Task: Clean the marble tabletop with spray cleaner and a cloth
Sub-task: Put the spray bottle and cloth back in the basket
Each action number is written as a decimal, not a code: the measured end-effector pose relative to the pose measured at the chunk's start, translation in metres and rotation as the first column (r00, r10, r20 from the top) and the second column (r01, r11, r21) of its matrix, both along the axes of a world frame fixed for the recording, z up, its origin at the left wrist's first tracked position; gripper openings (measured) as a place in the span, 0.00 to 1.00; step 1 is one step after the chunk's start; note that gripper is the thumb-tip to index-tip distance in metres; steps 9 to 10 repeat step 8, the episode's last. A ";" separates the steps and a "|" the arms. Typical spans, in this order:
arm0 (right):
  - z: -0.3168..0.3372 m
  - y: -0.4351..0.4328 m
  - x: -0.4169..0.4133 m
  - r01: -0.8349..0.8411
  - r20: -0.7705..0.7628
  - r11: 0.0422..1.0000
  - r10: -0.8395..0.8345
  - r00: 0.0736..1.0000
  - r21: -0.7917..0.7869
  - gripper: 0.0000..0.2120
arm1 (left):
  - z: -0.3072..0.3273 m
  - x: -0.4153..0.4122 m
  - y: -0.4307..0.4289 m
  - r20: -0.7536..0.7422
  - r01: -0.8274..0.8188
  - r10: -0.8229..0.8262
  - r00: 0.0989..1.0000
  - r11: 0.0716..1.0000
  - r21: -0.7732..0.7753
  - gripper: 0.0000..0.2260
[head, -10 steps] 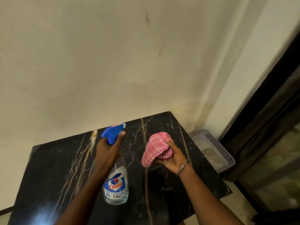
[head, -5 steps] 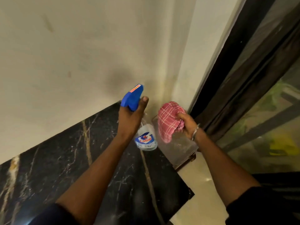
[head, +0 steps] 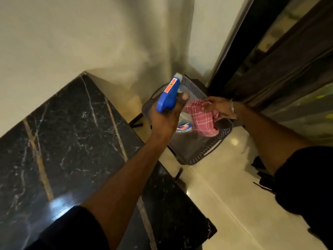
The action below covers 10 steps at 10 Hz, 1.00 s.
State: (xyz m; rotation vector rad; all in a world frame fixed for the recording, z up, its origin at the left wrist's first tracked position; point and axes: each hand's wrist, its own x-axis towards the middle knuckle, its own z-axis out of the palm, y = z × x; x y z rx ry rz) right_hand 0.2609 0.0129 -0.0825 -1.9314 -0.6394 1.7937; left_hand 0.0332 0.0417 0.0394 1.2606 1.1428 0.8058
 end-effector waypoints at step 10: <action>-0.089 0.089 -0.041 -0.675 0.811 0.726 0.309 0.496 0.136 0.25 | -0.085 -0.003 0.002 -0.052 0.101 -0.107 0.993 0.989 -0.111 0.11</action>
